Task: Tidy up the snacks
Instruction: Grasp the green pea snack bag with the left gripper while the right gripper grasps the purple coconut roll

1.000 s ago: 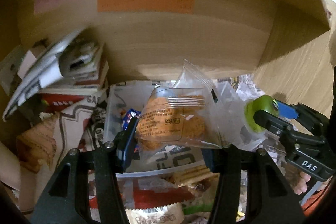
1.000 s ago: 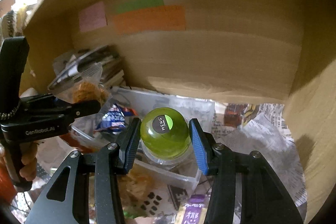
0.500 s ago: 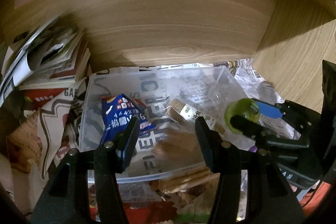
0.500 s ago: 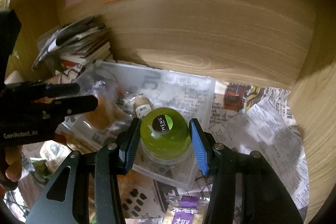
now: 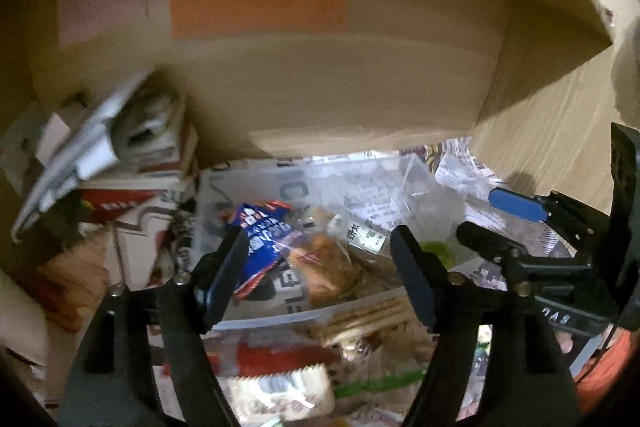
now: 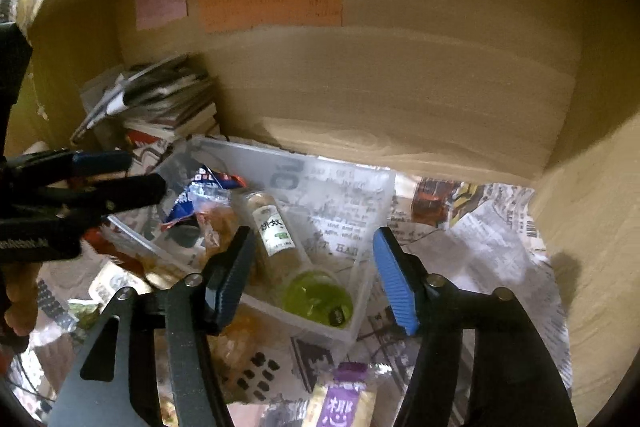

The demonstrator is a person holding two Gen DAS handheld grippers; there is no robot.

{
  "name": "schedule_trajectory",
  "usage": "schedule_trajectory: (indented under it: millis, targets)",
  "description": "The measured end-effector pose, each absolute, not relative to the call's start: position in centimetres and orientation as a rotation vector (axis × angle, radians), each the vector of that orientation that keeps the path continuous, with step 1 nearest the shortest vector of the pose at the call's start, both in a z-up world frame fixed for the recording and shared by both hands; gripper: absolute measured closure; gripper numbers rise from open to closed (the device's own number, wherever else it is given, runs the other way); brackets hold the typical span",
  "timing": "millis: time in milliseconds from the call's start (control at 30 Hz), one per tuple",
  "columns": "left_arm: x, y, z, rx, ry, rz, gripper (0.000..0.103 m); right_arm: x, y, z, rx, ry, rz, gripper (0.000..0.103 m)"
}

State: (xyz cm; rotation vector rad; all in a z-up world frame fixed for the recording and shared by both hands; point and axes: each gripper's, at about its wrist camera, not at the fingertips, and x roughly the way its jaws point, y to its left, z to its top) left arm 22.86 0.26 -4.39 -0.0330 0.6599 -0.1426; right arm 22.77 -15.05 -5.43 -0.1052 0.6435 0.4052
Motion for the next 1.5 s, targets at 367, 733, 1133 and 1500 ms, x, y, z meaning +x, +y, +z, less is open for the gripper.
schedule_trajectory:
  millis: [367,733,1133,1500]
  targets:
    - [17.0,3.5,-4.3,-0.020,0.615,-0.061,0.007,18.1,-17.1,-5.2,-0.092,0.615,0.387,0.044]
    - [13.9,5.3,-9.1,-0.038,0.722,-0.027,0.007,15.5,-18.8,-8.7,-0.036,0.681,0.347,0.042]
    - [12.5,5.3,-15.2,-0.113,0.857,-0.014,0.007,15.2,-20.0,-13.5,0.024,0.804,0.299,0.042]
    - [11.6,3.7,-17.0,-0.055,0.833,0.002,0.037,15.4,-18.7,-14.4,-0.032,0.760,0.291,0.061]
